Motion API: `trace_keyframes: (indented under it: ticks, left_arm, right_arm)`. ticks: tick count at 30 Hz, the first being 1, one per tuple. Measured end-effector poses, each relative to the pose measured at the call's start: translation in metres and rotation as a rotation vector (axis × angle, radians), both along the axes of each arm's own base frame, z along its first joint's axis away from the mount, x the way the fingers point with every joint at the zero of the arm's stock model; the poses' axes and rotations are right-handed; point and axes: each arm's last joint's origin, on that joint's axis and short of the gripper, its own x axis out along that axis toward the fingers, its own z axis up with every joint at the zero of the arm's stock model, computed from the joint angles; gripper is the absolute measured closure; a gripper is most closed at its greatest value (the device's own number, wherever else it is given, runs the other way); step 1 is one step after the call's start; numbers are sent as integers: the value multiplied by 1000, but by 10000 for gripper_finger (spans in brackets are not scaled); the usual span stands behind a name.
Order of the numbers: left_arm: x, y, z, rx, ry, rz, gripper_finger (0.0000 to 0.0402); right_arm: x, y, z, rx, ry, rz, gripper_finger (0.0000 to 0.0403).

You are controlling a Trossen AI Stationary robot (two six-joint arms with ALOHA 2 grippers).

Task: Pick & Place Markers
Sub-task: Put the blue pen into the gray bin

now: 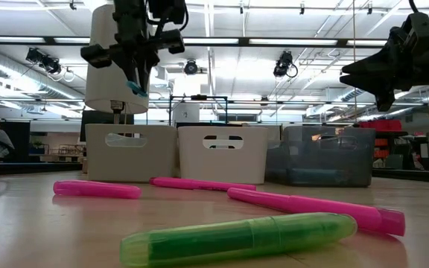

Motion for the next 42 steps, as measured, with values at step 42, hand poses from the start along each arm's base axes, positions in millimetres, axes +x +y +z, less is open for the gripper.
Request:
trace_keyframes:
  ticks: [42]
  left_arm:
    - [17,8,-110,-14,104,1,360]
  right_arm:
    - [0,0,0,0,-1,0,292]
